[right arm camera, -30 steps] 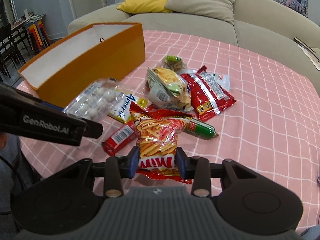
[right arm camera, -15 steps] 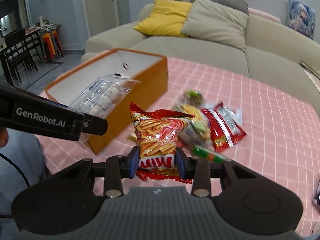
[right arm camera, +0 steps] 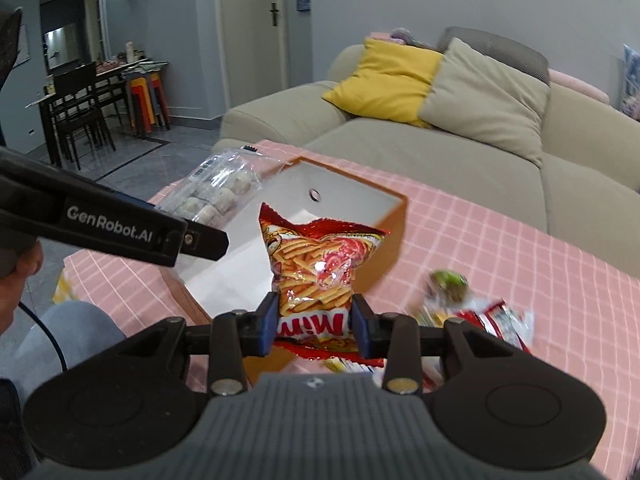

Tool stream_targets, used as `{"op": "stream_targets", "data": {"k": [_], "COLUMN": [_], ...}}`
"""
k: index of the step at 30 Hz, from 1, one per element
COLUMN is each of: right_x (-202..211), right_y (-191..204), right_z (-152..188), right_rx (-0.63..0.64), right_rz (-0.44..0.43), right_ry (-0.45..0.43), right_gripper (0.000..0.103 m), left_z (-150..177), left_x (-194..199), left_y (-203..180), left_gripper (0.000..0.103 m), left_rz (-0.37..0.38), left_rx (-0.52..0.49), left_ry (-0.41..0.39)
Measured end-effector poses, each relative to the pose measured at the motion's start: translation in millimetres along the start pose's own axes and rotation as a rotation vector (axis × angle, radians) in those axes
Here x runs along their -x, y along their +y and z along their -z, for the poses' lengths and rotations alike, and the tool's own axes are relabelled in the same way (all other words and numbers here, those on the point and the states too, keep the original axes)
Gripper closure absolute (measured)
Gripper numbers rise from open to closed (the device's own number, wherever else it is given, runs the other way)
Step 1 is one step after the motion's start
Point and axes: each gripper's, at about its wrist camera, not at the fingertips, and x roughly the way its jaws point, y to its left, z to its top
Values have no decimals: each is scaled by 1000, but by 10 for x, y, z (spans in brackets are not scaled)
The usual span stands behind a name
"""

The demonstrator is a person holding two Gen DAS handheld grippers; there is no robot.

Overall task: Organize snacks
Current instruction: 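Carry the candy pack with the left tool while the right tool carries the chip bag over the box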

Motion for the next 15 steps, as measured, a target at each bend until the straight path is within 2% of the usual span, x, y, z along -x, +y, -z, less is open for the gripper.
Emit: {"op": "stream_targets", "data": {"k": [8, 15], "right_x": [-316, -702], "right_y": [249, 389], "right_z": [-249, -391], "right_rx": [65, 114], "right_rz": [-47, -77], "right_ry": [12, 77], "right_gripper": [68, 68], "left_z": [-134, -229], "left_x": [-140, -334], "left_y": [339, 554], "left_gripper": [35, 35], "left_rz": [-55, -73], "left_rx": [-1, -30], "left_ry": [21, 70]}}
